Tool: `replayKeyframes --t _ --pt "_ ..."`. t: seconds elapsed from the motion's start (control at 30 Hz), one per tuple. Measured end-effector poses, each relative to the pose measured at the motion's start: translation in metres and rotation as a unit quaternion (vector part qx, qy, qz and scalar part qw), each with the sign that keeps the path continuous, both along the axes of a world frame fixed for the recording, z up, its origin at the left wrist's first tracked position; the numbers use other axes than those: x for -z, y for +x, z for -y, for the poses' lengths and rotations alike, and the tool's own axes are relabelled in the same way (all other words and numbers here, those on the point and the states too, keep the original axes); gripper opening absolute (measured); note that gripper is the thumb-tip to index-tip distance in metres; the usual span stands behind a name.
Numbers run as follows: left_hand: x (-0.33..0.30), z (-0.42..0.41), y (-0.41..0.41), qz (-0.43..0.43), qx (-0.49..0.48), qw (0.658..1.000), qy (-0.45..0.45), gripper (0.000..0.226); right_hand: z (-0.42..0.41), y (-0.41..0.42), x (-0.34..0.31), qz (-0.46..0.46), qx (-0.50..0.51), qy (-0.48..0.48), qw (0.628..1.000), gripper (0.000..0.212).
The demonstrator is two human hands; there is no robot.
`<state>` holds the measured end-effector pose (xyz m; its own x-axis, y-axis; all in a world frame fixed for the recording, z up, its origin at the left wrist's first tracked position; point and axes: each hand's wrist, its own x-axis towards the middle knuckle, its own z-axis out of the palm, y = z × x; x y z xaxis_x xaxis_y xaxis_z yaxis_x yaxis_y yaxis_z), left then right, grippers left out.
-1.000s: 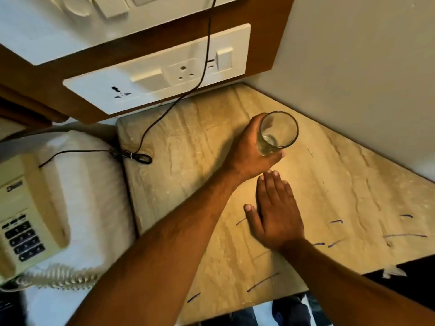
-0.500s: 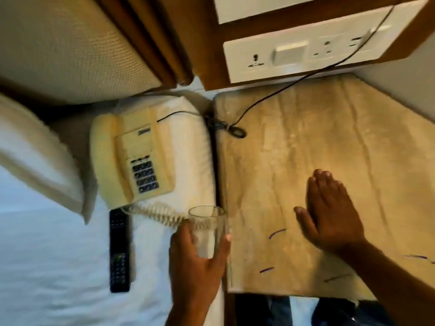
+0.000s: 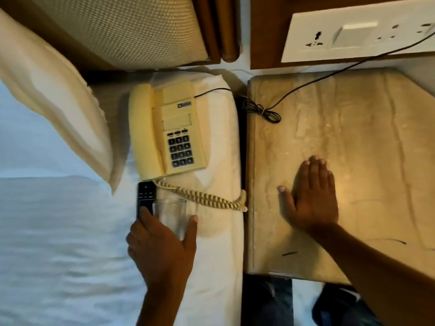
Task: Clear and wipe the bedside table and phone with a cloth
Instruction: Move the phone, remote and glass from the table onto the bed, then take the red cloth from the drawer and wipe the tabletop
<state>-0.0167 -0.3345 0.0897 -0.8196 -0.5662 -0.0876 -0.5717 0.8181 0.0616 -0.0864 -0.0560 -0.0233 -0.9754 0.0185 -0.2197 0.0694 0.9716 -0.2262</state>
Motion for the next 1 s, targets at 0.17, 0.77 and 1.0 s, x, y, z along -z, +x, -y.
replayKeyframes --t 0.17,0.77,1.0 --pt "0.016 -0.069 0.012 -0.092 0.226 0.97 0.013 0.078 -0.027 0.007 0.005 0.012 -0.046 -0.019 0.999 0.08" --pt "0.128 -0.178 -0.012 0.046 0.5 0.864 0.034 0.091 -0.132 0.083 0.014 -0.049 -0.03 0.011 0.998 0.083" --pt "0.13 -0.178 -0.011 0.026 0.504 0.863 0.024 0.093 -0.102 0.143 -0.001 -0.196 0.035 -0.052 0.979 0.041"
